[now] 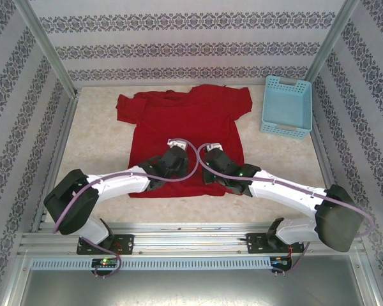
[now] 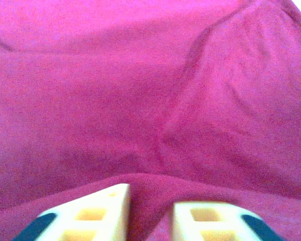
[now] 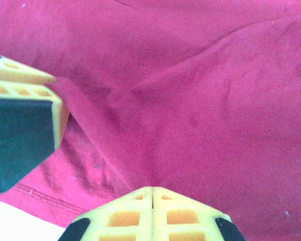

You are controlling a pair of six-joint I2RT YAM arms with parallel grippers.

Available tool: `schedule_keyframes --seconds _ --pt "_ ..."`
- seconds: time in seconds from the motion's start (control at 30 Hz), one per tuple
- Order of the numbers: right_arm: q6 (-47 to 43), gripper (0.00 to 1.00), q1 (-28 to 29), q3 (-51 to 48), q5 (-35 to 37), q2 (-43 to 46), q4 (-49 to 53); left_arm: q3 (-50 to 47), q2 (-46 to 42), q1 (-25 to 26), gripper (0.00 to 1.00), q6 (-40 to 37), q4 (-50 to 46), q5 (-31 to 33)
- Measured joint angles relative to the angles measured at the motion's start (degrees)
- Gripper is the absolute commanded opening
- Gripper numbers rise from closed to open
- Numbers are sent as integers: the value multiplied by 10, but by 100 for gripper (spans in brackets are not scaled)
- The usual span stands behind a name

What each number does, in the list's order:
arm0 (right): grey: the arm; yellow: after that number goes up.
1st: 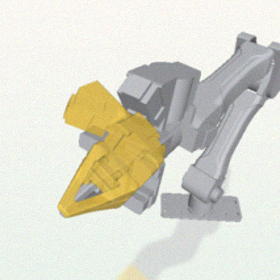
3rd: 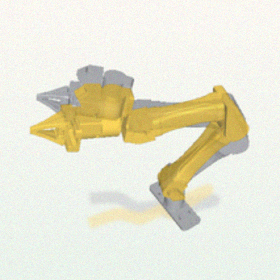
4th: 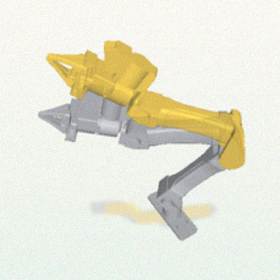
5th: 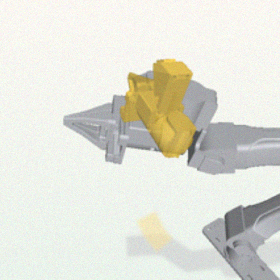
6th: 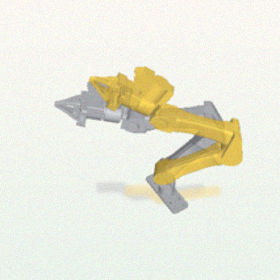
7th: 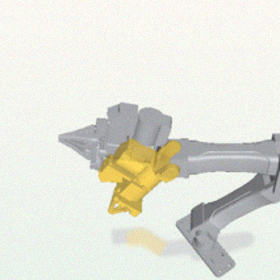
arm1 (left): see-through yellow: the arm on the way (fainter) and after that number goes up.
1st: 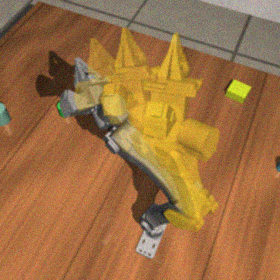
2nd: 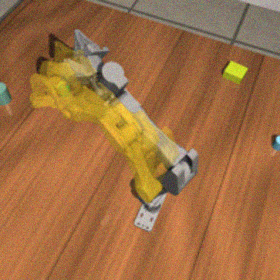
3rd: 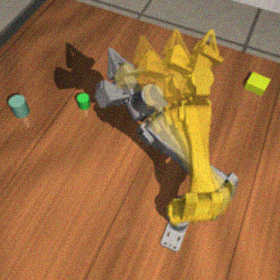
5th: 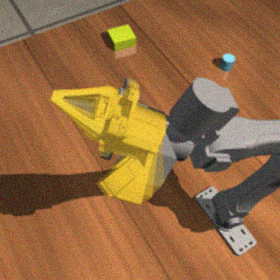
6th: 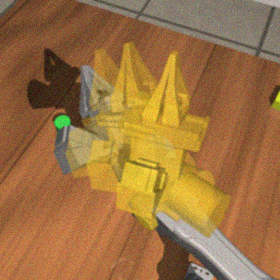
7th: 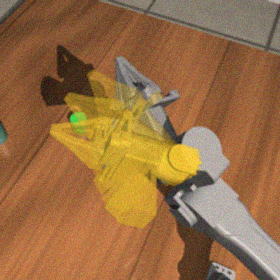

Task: Fold the inside-out t-shirt

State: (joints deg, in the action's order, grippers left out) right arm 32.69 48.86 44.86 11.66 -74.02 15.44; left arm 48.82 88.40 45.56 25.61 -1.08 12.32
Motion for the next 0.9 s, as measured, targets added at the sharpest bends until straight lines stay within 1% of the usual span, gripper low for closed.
schedule_keyframes --seconds 0.03,0.1,0.17,0.33,0.4,0.5,0.6,0.7,0.9 --pt "0 2 0 -1 -1 2 -2 5 0 -3 11 -2 -2 -2" --pt "0 15 0 -5 -2 8 -8 12 0 -7 8 -2 -4 -6" --pt "-2 25 0 -13 -3 17 -18 15 -4 -12 5 -2 -6 -16" --pt "-16 39 0 -58 -17 49 -55 21 -25 -27 0 -2 -20 -49" --pt "-22 45 14 -84 -14 64 -80 35 -28 -28 0 -2 -34 -57" --pt "-22 49 64 -130 -10 77 -138 43 -43 -28 1 -2 -45 -66" --pt "-18 55 105 -175 -11 63 -214 45 -64 -28 1 -2 -59 -74" --pt "-18 57 114 -185 -12 5 -282 56 -72 -28 1 -2 -70 -83" --pt "-42 58 128 -172 -12 -139 -397 86 -80 -28 1 -11 -95 -94"
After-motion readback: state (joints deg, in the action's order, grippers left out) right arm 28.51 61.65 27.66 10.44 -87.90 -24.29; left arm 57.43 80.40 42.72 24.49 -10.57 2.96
